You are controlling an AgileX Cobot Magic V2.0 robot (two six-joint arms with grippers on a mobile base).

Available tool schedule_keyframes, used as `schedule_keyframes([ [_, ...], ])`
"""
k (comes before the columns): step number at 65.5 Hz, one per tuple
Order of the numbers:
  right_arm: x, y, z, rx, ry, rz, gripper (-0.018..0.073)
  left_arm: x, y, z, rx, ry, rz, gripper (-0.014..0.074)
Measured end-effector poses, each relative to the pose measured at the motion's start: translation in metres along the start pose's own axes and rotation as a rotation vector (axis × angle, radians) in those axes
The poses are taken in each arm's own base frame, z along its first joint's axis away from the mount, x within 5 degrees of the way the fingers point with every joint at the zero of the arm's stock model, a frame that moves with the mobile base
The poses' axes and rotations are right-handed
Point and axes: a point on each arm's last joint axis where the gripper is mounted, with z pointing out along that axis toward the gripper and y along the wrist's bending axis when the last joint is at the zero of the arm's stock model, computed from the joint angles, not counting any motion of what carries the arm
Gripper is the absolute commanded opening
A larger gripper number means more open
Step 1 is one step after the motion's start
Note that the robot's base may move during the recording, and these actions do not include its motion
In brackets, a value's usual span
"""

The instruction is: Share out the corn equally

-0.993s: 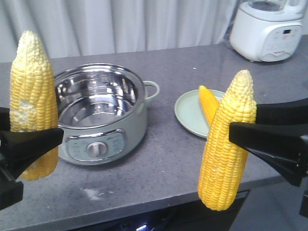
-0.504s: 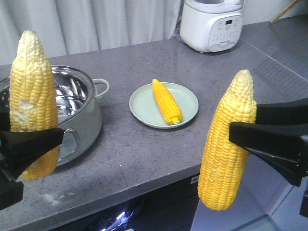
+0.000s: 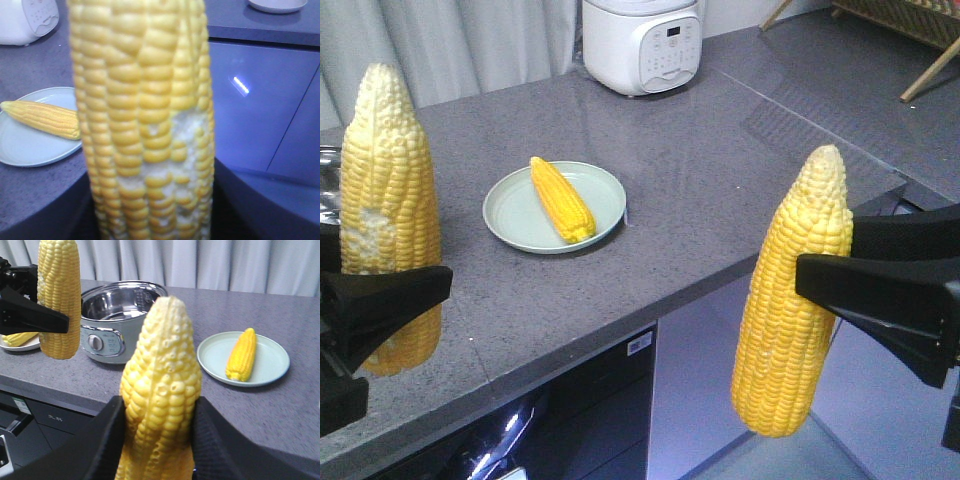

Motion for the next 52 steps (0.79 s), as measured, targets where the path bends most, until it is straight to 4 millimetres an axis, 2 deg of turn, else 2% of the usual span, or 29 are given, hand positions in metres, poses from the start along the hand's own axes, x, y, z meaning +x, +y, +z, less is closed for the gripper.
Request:
schedule_keyframes([
  [52,0.0,0.0,0.0,0.0,0.0,0.0,0.0211,0.0,0.0,0.0,0.0,0.0,0.0,0.0237],
])
